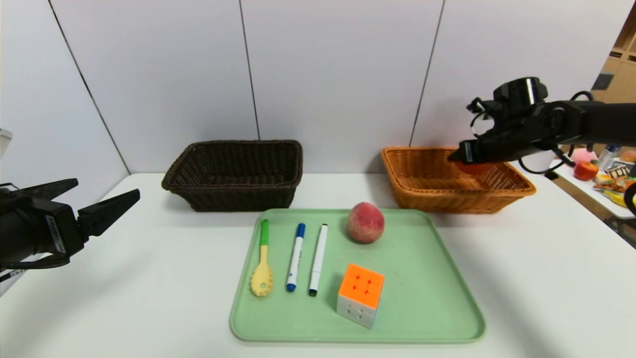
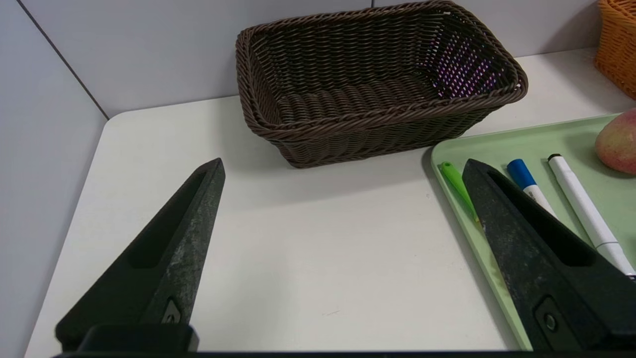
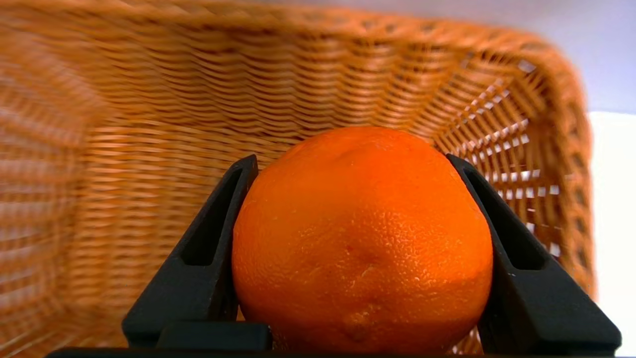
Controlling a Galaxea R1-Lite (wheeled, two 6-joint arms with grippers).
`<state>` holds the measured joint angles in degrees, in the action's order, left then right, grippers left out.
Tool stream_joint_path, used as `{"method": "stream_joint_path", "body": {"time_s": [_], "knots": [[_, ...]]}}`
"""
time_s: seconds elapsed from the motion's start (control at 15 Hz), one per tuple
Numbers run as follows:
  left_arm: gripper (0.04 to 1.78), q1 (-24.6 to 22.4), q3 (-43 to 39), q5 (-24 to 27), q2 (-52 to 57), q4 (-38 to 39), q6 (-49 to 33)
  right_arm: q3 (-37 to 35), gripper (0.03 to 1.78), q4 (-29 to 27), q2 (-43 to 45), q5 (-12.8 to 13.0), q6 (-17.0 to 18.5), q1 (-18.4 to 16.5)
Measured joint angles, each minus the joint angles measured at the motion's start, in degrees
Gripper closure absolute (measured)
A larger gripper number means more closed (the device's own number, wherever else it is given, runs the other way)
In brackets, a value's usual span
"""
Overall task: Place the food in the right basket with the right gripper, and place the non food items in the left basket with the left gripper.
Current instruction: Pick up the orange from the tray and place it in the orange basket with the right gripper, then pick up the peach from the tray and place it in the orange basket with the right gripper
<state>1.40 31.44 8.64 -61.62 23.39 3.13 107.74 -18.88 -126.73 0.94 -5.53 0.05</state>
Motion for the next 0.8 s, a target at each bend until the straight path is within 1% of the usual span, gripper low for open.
{"method": "stream_joint_path", "body": {"time_s": [0.07,0.27,0.33,0.53,0.8], "knots": [[0.13,0.0,0.0,0.0,0.0,0.0,0.0,0.3,0.61,0.0,-1.6,0.8,0.1,0.0],[0.13,0.0,0.2,-0.1,-0.1,0.0,-0.4,0.4,0.6,0.1,-4.4,1.0,0.4,-0.1],[0.13,0.0,0.4,-0.1,-0.2,0.0,-0.5,0.2,0.53,0.1,-4.8,1.0,0.4,0.0],[0.13,0.0,0.5,-0.1,-0.3,0.0,-0.5,-0.4,0.39,0.1,-4.9,1.0,0.3,0.2],[0.13,0.0,0.5,-0.1,-0.3,0.0,-0.6,-1.7,0.28,0.7,-2.0,0.9,0.1,0.9]]}}
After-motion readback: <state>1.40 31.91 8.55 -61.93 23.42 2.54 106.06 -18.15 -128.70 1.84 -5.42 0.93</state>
